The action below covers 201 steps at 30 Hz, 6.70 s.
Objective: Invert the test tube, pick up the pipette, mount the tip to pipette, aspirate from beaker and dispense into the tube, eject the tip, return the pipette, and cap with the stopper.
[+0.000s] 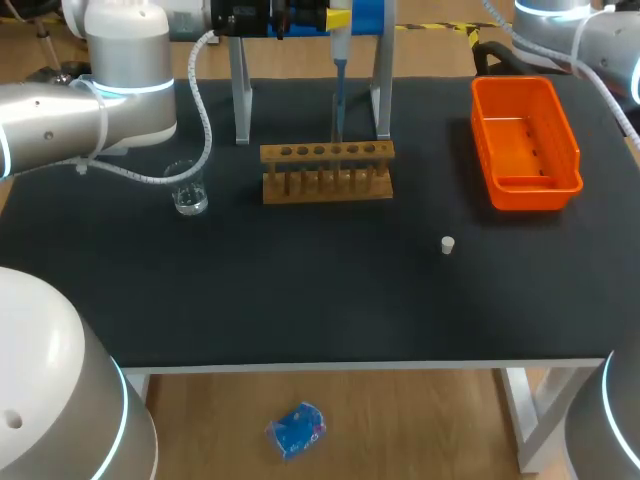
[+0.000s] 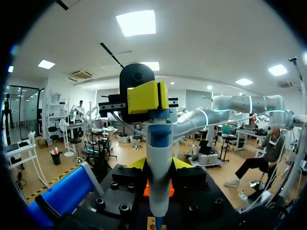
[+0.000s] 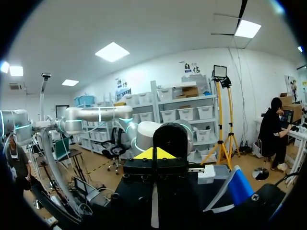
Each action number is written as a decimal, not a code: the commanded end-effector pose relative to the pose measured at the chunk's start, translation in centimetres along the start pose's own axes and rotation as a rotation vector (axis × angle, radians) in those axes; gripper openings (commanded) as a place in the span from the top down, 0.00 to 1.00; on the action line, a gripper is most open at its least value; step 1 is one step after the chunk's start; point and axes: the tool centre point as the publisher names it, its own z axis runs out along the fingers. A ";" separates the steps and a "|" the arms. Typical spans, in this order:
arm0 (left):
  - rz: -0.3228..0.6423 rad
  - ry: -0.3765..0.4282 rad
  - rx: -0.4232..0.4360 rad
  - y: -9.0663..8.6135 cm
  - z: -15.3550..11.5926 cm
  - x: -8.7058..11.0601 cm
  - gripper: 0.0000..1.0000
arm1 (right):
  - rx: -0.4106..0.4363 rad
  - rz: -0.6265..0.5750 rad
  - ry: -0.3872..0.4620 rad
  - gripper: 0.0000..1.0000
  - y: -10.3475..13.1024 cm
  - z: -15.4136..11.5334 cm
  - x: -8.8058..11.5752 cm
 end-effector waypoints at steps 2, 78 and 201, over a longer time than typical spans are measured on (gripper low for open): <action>0.001 -0.003 0.002 -0.5 0.0 0.0 1.00 | -0.003 0.004 0.004 1.00 -0.8 -0.1 0.0; 0.001 -0.003 0.002 -0.5 0.0 0.0 1.00 | 0.417 -0.131 -0.237 0.00 -8.9 -12.6 4.5; 0.038 -0.012 -0.031 -5.1 -0.4 1.0 1.00 | 0.571 -0.108 -0.326 0.00 -23.5 -5.7 -0.8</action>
